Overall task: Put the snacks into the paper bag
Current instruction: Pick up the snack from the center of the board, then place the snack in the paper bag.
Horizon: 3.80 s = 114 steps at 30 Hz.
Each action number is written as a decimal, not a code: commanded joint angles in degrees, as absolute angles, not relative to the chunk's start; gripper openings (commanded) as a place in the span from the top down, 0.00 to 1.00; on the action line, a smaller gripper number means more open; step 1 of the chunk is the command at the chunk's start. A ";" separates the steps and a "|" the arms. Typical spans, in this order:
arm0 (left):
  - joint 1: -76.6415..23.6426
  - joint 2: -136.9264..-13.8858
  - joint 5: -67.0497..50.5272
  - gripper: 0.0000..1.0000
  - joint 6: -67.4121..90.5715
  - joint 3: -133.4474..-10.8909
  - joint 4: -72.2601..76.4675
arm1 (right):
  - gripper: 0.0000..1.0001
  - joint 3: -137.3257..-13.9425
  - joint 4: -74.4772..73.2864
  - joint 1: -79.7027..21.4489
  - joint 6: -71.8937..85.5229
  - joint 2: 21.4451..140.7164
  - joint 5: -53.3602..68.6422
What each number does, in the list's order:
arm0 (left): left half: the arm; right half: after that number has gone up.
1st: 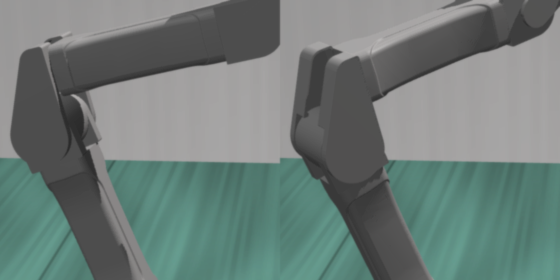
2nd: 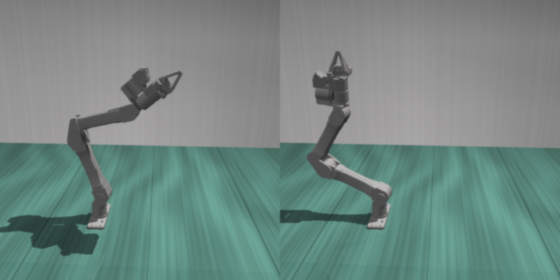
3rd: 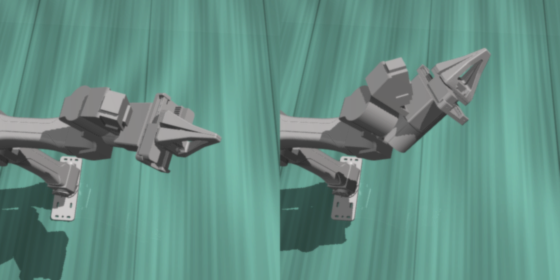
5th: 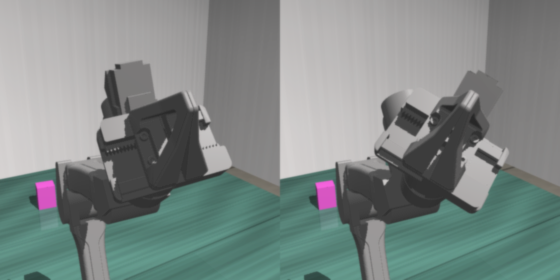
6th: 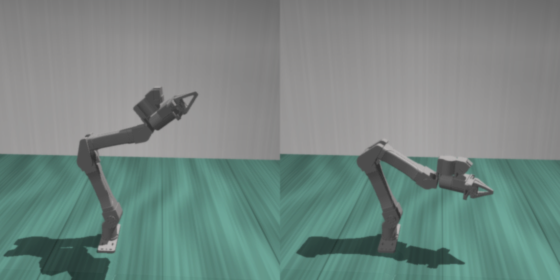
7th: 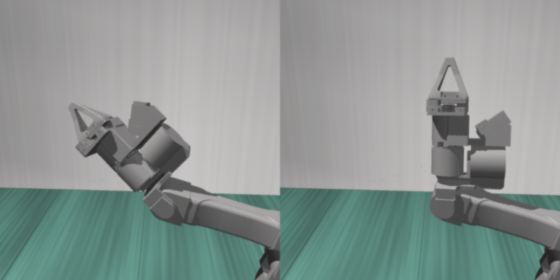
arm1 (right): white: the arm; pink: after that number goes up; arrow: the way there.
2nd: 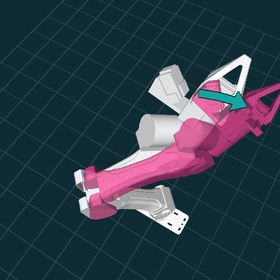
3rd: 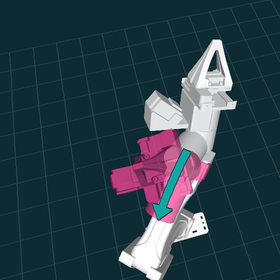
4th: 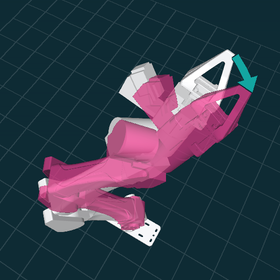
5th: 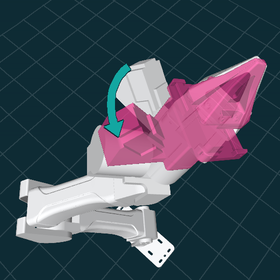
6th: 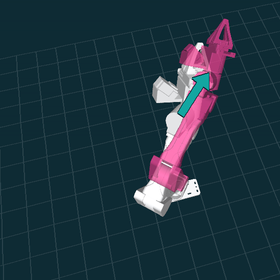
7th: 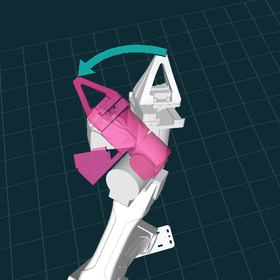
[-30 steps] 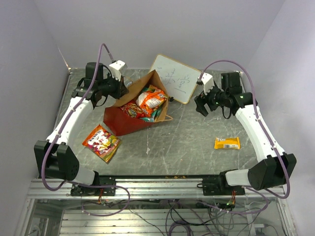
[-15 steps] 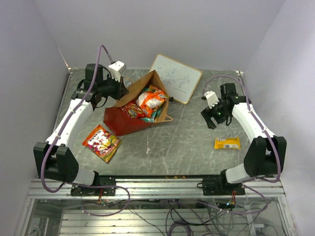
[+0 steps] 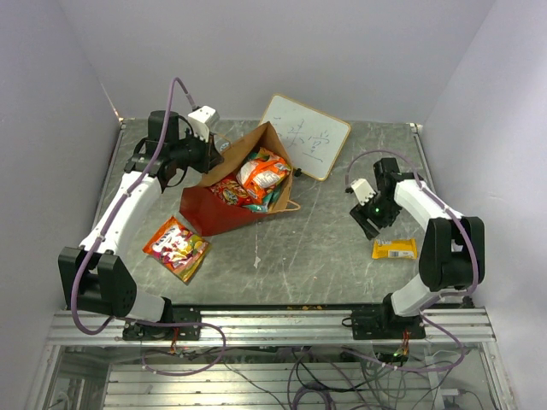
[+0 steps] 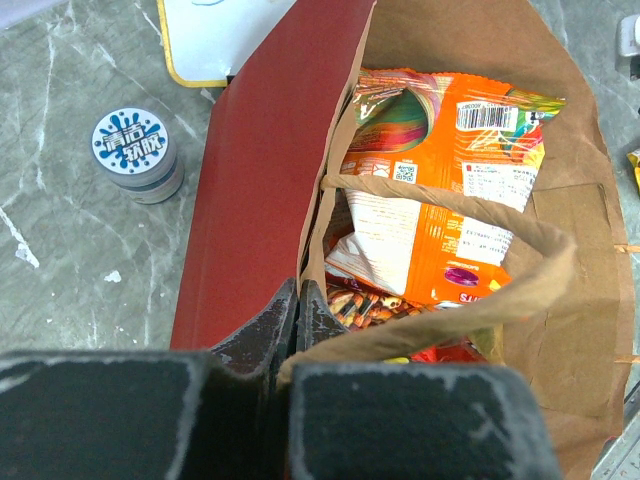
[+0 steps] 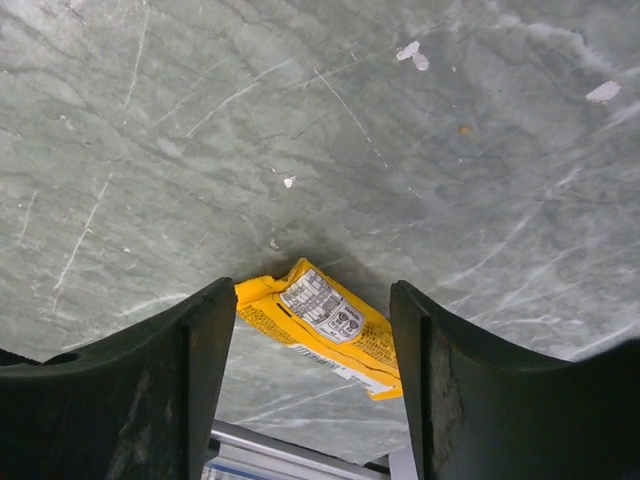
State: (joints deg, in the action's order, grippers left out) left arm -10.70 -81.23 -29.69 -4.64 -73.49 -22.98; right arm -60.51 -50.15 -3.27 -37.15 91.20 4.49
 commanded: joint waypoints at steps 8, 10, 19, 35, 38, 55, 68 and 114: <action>-10.55 -80.77 -29.53 0.93 -4.57 -73.19 -21.18 | 0.53 -57.80 -47.11 -2.85 -38.01 95.48 2.54; -10.52 -80.61 -29.42 0.93 -4.57 -73.17 -21.25 | 0.58 -57.72 -47.03 -2.87 -37.84 96.24 3.02; -10.55 -80.34 -29.25 0.93 -4.64 -72.93 -21.02 | 0.89 -57.69 -47.90 -2.90 -37.81 96.56 3.83; -10.54 -80.59 -29.37 0.93 -4.92 -72.71 -20.92 | 1.00 -69.95 -54.68 -3.07 -35.55 88.96 21.87; -10.55 -80.66 -29.60 0.93 -4.99 -72.60 -20.83 | 1.00 -72.72 -55.04 -3.29 -35.40 87.46 26.01; -10.55 -81.03 -30.62 0.93 -4.92 -72.11 -20.48 | 1.00 -92.63 -50.40 -14.64 -28.64 85.34 30.56; -10.55 -83.10 -29.04 0.93 -7.55 -76.85 -24.95 | 1.00 -122.83 -48.77 -29.64 -24.03 98.22 33.27; -9.49 -89.65 -33.75 0.93 -7.51 -88.04 -34.14 | 0.87 -116.14 -33.65 -41.42 -19.02 120.25 38.26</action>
State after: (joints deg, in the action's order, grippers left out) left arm -9.80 -91.07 -32.73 -6.50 -89.01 -36.71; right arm -114.52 -29.04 -41.69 -17.08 119.13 41.89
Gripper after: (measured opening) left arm 0.077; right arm 0.098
